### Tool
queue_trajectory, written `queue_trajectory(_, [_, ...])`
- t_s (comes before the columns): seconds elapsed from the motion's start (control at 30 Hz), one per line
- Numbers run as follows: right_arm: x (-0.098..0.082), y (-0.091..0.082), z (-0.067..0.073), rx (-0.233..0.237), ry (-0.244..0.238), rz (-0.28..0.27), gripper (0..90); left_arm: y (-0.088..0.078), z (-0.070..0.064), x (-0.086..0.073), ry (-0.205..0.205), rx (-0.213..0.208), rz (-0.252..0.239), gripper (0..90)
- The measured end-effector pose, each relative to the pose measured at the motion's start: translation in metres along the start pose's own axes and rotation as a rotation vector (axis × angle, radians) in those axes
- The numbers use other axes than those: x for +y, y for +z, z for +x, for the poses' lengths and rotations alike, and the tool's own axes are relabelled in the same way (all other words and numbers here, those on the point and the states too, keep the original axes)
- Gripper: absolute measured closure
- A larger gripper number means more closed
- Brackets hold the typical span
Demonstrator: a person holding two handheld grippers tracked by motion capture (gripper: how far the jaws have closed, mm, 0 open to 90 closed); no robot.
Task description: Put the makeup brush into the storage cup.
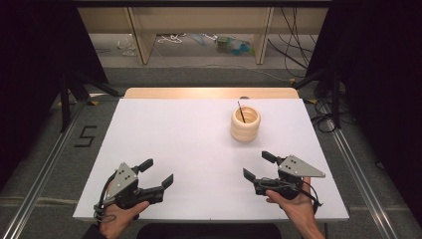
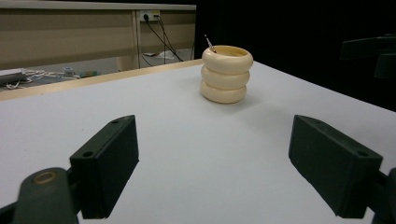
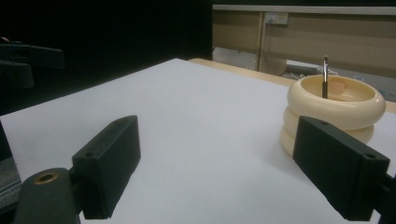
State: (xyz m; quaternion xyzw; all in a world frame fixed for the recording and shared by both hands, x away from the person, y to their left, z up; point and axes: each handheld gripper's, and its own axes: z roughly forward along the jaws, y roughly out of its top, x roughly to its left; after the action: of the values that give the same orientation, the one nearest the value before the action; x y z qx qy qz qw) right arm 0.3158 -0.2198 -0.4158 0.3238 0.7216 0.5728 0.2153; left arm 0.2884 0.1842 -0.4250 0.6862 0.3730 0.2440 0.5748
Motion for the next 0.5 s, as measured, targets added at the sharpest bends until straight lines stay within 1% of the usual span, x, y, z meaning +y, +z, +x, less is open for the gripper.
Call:
queue_trajectory(0.03, [-0.0006,-0.0018,0.0002,0.001,-0.003,0.008,16.1,0.0,-0.0001,0.0,-0.001,0.0,0.0,15.9])
queue_trajectory(0.07, [-0.0016,-0.0028,0.0007,-0.002,0.005,0.01,16.1,0.0,-0.0001,-0.0001,-0.001,0.0,0.001,15.9])
queue_trajectory(0.13, [-0.0036,-0.004,0.0002,-0.004,0.004,0.003,16.1,0.0,-0.0001,0.0,0.001,-0.001,0.001,15.9])
queue_trajectory(0.2, [-0.0055,-0.0062,-0.0005,-0.017,0.007,0.013,16.1,0.0001,-0.0001,0.0,0.0,-0.001,0.0,15.9])
queue_trajectory(0.3, [-0.0071,-0.0086,-0.0012,-0.038,0.002,0.004,16.1,0.0002,0.0002,0.0,0.002,-0.001,0.001,15.9])
queue_trajectory(0.33, [-0.0075,-0.0087,-0.0014,-0.025,0.008,-0.001,16.1,0.0003,0.0004,0.0,0.002,0.0,0.002,15.9])
queue_trajectory(0.37, [-0.0074,-0.0096,-0.0018,-0.024,0.003,0.008,16.0,0.0004,0.0006,-0.0001,0.003,0.0,0.002,15.9])
queue_trajectory(0.43, [-0.008,-0.0095,-0.0017,-0.027,0.006,0.007,16.0,0.0003,0.0005,0.0,0.003,0.0,0.0,15.9])
queue_trajectory(0.47, [-0.008,-0.0101,-0.0015,-0.038,0.006,0.021,16.0,0.0002,0.0005,0.0,0.003,0.0,0.0,15.9])
queue_trajectory(0.5, [-0.0084,-0.0094,-0.0019,-0.031,0.006,0.013,16.0,0.0002,0.0005,0.0,0.003,0.0,-0.001,15.9])
